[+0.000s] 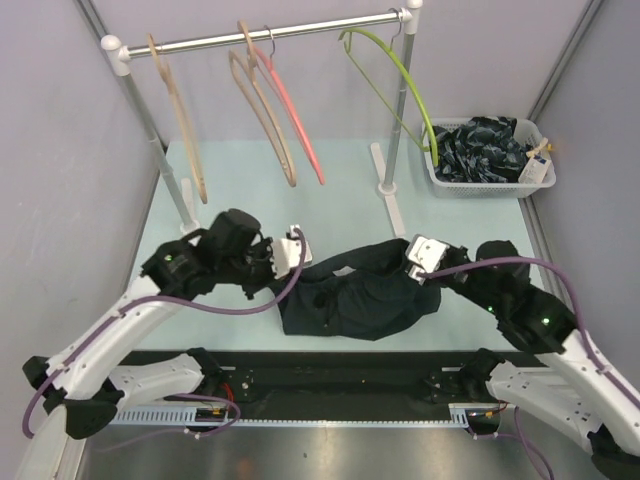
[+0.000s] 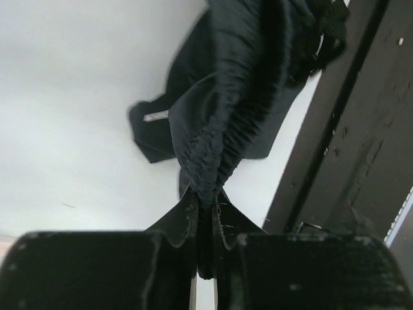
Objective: Place the shorts on the hanger
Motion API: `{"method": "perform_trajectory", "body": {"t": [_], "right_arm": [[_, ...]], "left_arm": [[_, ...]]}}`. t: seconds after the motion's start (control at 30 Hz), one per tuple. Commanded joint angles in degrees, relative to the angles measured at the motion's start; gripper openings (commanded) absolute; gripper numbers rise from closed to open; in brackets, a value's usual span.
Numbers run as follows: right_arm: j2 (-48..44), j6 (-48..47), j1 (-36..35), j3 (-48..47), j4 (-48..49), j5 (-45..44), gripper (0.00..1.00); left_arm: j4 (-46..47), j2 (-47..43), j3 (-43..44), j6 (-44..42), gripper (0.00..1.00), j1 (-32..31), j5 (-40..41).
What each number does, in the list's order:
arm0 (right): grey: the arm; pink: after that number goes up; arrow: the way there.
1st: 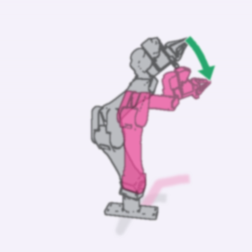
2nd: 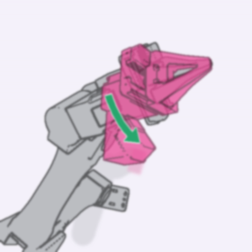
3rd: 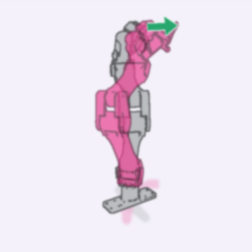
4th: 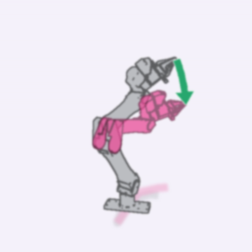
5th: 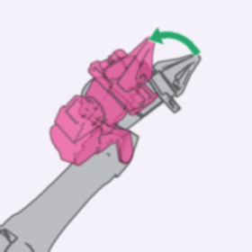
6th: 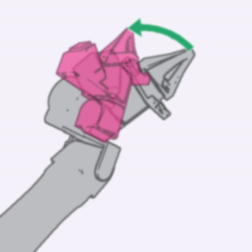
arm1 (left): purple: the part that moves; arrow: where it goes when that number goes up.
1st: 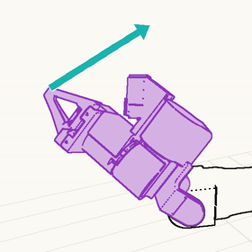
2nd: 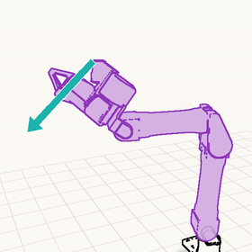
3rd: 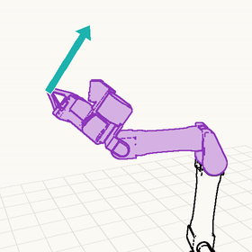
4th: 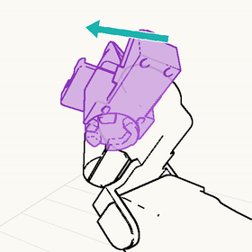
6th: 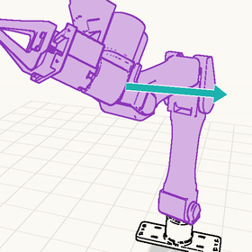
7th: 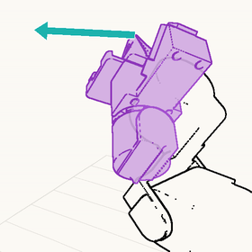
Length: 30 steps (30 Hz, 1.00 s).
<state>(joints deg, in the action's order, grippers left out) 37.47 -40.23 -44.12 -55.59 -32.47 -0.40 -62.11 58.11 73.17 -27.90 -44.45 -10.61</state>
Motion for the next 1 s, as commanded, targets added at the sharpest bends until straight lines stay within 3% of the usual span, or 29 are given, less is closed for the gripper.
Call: {"method": "perform_trajectory", "body": {"t": [0.0, 0.03, 0.07, 0.13, 0.3, 0.43, 0.5, 0.6, 0.67, 0.7, 0.83, 0.9, 0.97], "right_arm": [[0.6, -2.7, 9.0, 7.2, 11.5, 13.4, 0.00], [1.5, -2.9, 14.6, 8.4, 12.8, 16.7, 0.00], [2.4, -3.6, 16.8, 10.1, 14.3, 23.0, 0.00], [5.3, -5.6, 20.9, 12.4, 16.6, 26.8, 0.00], [8.4, -10.9, 20.0, 20.9, 20.0, 31.3, 0.00], [9.5, -16.5, 18.1, 27.1, 21.8, 31.3, 0.01], [10.2, -17.1, 18.0, 28.7, 22.4, 31.0, 0.09], [11.8, -15.7, 18.0, 28.8, 22.4, 29.1, 0.22], [11.5, -11.8, 18.2, 25.6, 20.3, 27.7, 0.39], [11.0, -10.4, 18.4, 24.2, 18.9, 27.5, 0.46], [4.7, -3.2, 18.0, 15.9, 7.5, 26.4, 0.80], [0.7, 0.1, 17.1, 10.5, 3.1, 25.6, 0.86], [-1.6, 1.8, 16.3, 4.7, -2.5, 23.4, 0.90]], "left_arm": [[8.6, -1.5, -9.5, 3.3, 0.11, 0.1, 0.9], [9.7, -1.5, -11.1, 3.3, 0.13, 0.2, 1.8], [12.5, -1.4, -12.8, 3.2, 0.14, 0.2, 2.4], [15.7, -1.4, -18.4, 2.3, 0.17, 0.1, 3.7], [24.9, 3.0, -27.5, 1.3, 0.18, 0.1, 6.5], [28.2, 9.2, -29.4, 0.3, 0.20, 0.1, 4.8], [28.2, 13.5, -29.7, 0.0, 0.24, 0.1, 3.7], [25.3, 17.6, -28.7, -1.2, 0.41, 0.1, 0.6], [21.8, 17.3, -27.7, -2.5, 0.50, 0.1, -1.2], [20.7, 15.6, -26.8, -2.9, 0.62, 0.1, -3.3], [12.5, 8.3, -23.9, -4.3, 0.88, 0.1, -8.0], [9.5, 4.1, -21.9, -5.6, 0.99, 0.1, -9.7], [5.3, 2.4, -19.7, -6.6, 1.00, 0.1, -11.0]]}}
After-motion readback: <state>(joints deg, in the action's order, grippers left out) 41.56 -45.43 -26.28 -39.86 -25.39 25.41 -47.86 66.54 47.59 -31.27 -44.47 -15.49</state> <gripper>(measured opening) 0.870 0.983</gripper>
